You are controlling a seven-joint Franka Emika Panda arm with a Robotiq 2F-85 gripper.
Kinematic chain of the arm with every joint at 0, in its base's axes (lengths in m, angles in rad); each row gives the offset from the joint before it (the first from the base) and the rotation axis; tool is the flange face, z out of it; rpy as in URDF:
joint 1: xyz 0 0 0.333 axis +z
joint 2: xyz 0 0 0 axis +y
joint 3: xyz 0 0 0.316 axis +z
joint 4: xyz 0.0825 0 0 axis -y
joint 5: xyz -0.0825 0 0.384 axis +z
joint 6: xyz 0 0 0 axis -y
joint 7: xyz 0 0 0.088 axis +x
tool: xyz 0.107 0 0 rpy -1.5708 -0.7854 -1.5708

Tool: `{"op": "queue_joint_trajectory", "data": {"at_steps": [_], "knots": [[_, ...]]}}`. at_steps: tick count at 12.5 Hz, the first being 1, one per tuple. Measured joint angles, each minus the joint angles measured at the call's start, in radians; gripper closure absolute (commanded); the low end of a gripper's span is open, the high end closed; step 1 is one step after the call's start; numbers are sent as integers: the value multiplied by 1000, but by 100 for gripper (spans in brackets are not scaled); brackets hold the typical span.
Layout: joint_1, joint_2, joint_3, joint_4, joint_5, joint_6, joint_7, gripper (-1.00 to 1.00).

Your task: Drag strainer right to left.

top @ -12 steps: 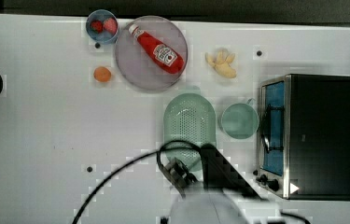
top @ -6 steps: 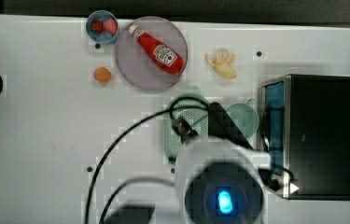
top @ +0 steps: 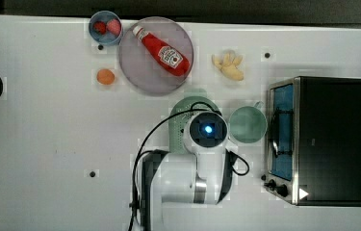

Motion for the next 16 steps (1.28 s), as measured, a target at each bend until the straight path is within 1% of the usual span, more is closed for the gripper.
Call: {"op": "queue_joint_trajectory", "data": {"at_steps": [2,3,6,9,11,14,16], "knots": [[11,84,14,4,-20,72,63,-100],[20,100,17,2,-22,109,96,-100],[22,141,22,6,-21,240,167,-100],[33,225,40,55,3,282,220,-100],[50,266,50,39,3,296,268,-100],[66,275,58,8,-36,306,281,-100],[65,280,57,25,-31,310,294,-100]]}}
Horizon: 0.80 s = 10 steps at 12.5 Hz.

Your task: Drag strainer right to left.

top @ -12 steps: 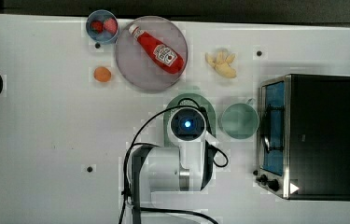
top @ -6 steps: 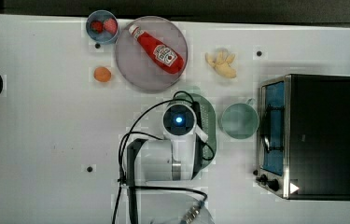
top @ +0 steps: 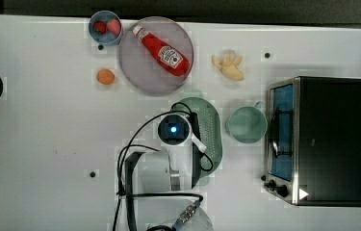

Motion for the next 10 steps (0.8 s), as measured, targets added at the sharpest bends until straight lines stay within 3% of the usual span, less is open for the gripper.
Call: {"op": "queue_joint_trajectory", "data": {"at_steps": [3,7,10], "knots": [[0,1,10,14,36,-2,5,-100],[25,9,37,12,172,-11,36,-100],[77,12,80,8,202,-5,37,-100]]}}
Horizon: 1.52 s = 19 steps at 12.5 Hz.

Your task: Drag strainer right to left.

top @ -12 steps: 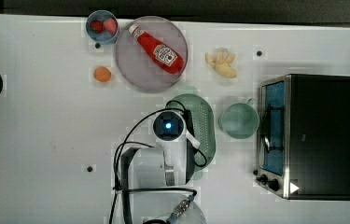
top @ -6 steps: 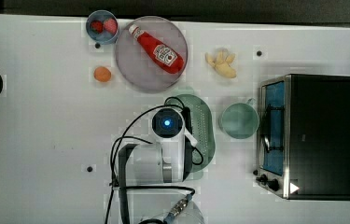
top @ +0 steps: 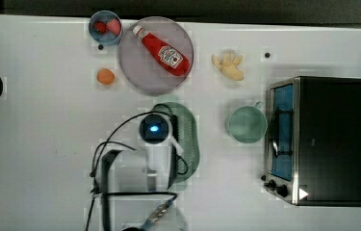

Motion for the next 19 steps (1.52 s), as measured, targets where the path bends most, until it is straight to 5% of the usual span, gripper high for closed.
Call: {"op": "queue_joint_trajectory", "data": {"at_steps": [9,19], "knots": [[229,33,49,88,28,-17,265,-100],[383,200,28,309,47,-26,364,-100]]}}
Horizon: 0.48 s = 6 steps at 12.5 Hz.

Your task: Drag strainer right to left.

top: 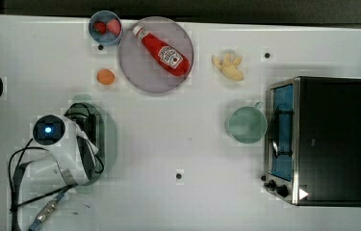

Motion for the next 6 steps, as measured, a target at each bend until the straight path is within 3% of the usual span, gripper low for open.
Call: {"op": "queue_joint_trajectory", "data": {"at_steps": [6], "knots": [[61,59,20,112,-11,4,122,-100]]}}
